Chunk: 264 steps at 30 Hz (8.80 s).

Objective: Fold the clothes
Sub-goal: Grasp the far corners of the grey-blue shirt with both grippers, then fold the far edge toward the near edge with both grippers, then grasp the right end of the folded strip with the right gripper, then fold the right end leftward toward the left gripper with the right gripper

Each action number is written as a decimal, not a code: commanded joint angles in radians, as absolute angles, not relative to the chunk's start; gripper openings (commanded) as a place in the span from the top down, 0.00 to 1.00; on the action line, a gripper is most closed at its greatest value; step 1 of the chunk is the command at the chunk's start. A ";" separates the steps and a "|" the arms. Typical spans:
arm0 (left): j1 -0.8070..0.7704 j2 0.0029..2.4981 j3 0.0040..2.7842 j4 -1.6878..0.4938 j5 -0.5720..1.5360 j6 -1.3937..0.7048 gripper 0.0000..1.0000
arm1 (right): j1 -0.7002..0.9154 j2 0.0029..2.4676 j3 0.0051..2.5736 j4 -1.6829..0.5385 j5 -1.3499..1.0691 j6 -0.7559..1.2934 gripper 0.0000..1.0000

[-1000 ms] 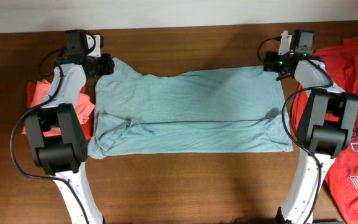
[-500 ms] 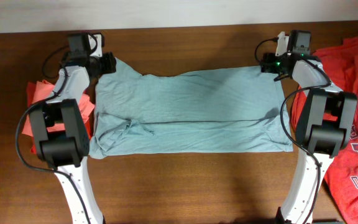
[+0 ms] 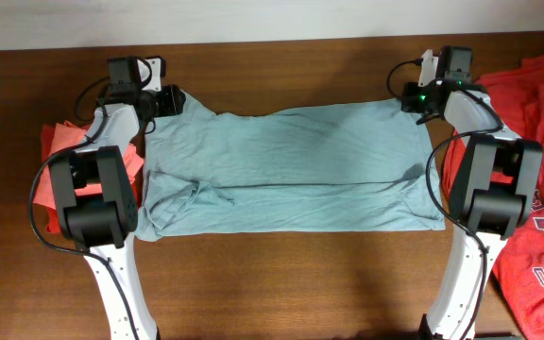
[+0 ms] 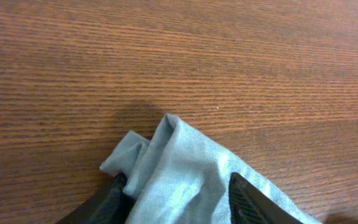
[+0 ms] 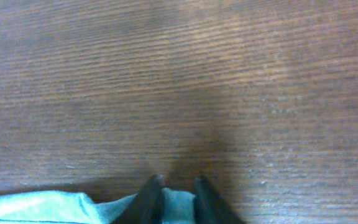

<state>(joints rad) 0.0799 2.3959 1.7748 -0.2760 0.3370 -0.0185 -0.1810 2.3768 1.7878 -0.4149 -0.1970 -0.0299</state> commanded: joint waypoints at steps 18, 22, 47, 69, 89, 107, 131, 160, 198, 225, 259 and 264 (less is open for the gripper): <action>0.081 2.283 1.911 -0.537 0.404 -0.007 0.97 | -0.178 2.318 1.865 -0.595 -0.066 -0.019 0.96; 0.082 2.206 1.911 -0.651 0.378 -0.008 0.99 | -0.179 2.285 1.905 -0.681 -0.059 -0.019 0.96; 0.174 2.066 1.911 -1.228 0.292 -0.003 0.99 | -0.223 2.213 2.078 -1.249 0.169 0.042 0.96; 0.165 2.065 1.909 -1.556 0.306 0.085 1.00 | -0.221 2.213 2.078 -1.576 0.109 0.041 0.96; 0.124 2.066 1.843 -1.628 0.221 0.084 0.98 | -0.224 2.213 1.996 -1.676 0.099 0.041 0.76; 0.107 2.066 1.793 -1.677 0.159 0.057 0.88 | -0.223 2.215 1.988 -1.650 0.082 0.041 0.75; 0.053 2.066 1.738 -1.495 0.160 0.054 0.67 | -0.265 2.215 1.986 -1.643 -0.139 -0.084 0.69; -0.030 2.066 1.736 -1.394 0.160 0.046 0.66 | -0.343 2.214 1.552 -1.244 -0.223 -0.171 0.57; -0.030 2.066 1.736 -1.400 0.160 0.046 0.66 | -0.399 2.218 1.511 -1.194 -0.360 -0.179 0.54; -0.030 2.066 1.736 -1.418 0.160 0.046 0.65 | -0.329 1.997 1.781 -1.417 -0.264 -0.115 0.96; -0.030 2.066 1.736 -1.419 0.160 0.046 0.65 | 0.453 2.109 1.777 -1.252 -0.314 -0.082 0.73; -0.030 2.066 1.736 -1.413 0.160 0.046 0.65 | 0.408 2.106 1.779 -1.253 -0.093 0.033 0.71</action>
